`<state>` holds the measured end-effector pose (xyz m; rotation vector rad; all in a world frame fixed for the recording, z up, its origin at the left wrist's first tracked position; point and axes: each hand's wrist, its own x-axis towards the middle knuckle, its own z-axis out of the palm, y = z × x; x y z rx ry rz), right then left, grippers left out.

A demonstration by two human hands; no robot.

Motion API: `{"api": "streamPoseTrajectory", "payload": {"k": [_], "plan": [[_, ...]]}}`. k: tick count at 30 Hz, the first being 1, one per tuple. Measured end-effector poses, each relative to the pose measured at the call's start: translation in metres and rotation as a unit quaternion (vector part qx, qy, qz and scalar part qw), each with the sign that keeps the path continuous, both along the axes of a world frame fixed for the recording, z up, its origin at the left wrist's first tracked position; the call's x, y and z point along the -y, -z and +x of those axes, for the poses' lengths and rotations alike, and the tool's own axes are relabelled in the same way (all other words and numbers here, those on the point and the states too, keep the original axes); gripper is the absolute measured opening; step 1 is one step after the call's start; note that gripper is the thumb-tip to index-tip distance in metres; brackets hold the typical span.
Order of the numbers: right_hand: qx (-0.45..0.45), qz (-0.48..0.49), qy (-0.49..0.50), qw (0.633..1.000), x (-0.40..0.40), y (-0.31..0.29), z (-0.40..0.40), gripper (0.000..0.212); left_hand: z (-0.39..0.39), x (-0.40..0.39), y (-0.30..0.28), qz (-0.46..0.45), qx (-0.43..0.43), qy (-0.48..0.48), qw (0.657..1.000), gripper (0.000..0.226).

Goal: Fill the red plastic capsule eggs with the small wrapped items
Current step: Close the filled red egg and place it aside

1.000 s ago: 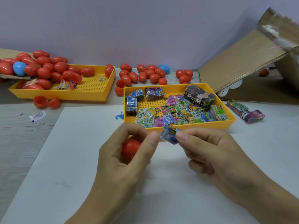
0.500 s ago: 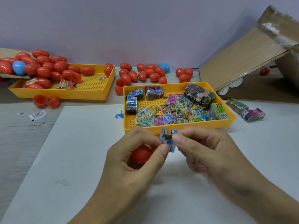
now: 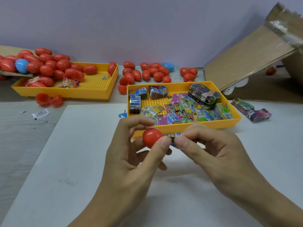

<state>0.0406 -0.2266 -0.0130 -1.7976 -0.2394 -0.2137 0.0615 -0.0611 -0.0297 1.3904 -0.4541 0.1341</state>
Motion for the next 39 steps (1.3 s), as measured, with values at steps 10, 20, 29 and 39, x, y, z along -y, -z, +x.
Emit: {"api": "streamPoseTrajectory", "payload": {"k": [10, 20, 29, 39], "plan": [[0.004, 0.047, -0.020, 0.999, -0.0011, -0.0046, -0.0012, 0.016, 0.0001, -0.0003, -0.0010, 0.001, 0.007, 0.000, 1.000, 0.035], [0.008, 0.035, -0.015, 0.999, -0.0017, -0.0046, -0.0022, 0.016, 0.0018, -0.0012, 0.0037, 0.018, 0.018, -0.004, 1.000, 0.034], [0.005, -0.009, 0.020, 1.000, 0.0017, -0.0018, -0.0015, 0.025, 0.0008, -0.0013, 0.0040, 0.027, 0.029, -0.009, 0.999, 0.032], [0.000, -0.006, 0.013, 1.000, 0.0038, -0.0044, -0.0026, 0.030, 0.0020, -0.0030, 0.0031, 0.065, 0.052, -0.038, 0.996, 0.030]]}}
